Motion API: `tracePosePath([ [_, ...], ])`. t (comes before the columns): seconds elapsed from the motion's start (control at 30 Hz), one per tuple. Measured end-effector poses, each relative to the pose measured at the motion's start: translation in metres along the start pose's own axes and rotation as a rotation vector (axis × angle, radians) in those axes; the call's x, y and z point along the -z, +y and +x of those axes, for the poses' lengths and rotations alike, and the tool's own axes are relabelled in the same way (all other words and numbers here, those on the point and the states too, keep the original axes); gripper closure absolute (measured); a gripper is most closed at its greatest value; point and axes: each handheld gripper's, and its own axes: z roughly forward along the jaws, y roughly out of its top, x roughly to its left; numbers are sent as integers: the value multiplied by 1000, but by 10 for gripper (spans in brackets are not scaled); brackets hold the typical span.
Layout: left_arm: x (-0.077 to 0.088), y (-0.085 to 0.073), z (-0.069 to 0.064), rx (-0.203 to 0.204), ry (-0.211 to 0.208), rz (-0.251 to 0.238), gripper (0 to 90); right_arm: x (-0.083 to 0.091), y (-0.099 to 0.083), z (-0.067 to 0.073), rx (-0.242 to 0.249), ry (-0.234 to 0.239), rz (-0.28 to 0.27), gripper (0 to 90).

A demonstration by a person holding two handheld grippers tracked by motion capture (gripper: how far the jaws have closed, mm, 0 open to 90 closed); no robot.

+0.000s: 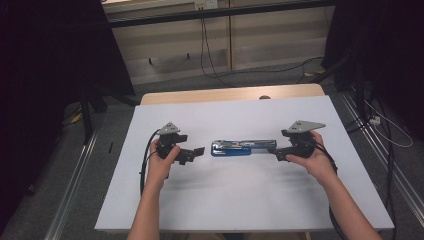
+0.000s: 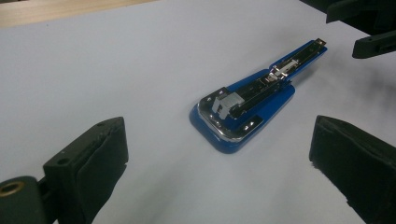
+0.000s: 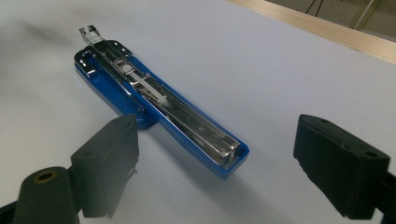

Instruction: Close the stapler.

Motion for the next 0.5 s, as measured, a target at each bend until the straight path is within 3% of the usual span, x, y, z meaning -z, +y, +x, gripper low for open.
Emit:
tracePosePath([
  [0.1,1,0,-1,9,-15,-29,47,2,-2,1,-6,-10,4,175],
  [0.3,-1,-1,-1,1,5,-23,58,8,-6,3,8,-23,13,291],
  [0.5,-9,-1,-10,-35,12,-3,191,20,-11,3,-8,-46,13,407],
])
